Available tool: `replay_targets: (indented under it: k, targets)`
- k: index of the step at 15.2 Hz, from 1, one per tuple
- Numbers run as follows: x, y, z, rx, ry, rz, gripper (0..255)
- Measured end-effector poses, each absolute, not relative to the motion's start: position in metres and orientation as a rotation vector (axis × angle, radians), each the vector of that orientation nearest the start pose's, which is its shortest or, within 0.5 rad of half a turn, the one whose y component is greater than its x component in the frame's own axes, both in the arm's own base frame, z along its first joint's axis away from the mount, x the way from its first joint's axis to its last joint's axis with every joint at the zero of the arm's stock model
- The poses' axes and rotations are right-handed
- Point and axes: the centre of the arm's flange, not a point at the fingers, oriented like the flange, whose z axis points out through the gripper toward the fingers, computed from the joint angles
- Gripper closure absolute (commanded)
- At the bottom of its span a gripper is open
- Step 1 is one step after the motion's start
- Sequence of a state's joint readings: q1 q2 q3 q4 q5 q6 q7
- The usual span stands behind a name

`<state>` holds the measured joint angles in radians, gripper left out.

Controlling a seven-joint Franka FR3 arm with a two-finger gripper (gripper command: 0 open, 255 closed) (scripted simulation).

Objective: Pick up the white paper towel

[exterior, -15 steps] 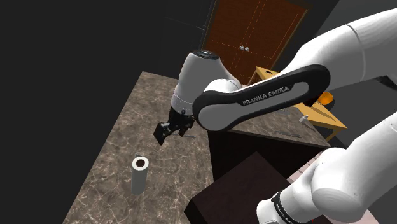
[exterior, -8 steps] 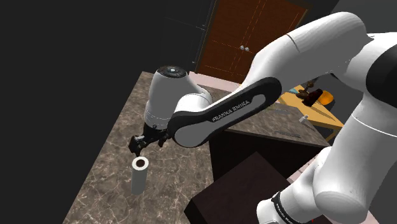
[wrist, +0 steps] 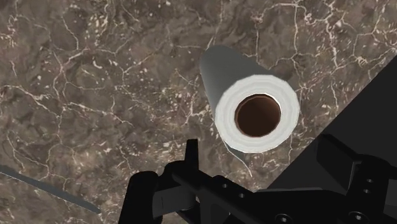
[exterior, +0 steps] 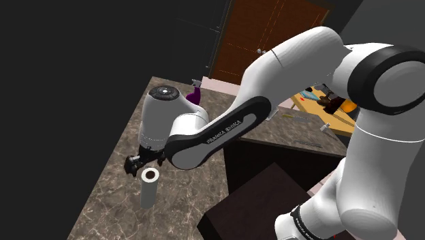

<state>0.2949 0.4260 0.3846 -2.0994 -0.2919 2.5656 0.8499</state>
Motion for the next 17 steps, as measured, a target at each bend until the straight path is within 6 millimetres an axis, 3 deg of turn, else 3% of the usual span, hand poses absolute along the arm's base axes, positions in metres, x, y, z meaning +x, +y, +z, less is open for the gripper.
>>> replay_targets:
  k: [3,4,14,17]
  targets:
    - [0.459,0.372,0.220,-3.090,-0.048,-0.110,0]
    - [0.459,0.372,0.218,-3.090,-0.048,-0.110,255]
    - [0.459,0.372,0.216,-3.089,-0.047,-0.114,255]
    - [0.459,0.373,0.226,-3.090,-0.048,-0.111,255]
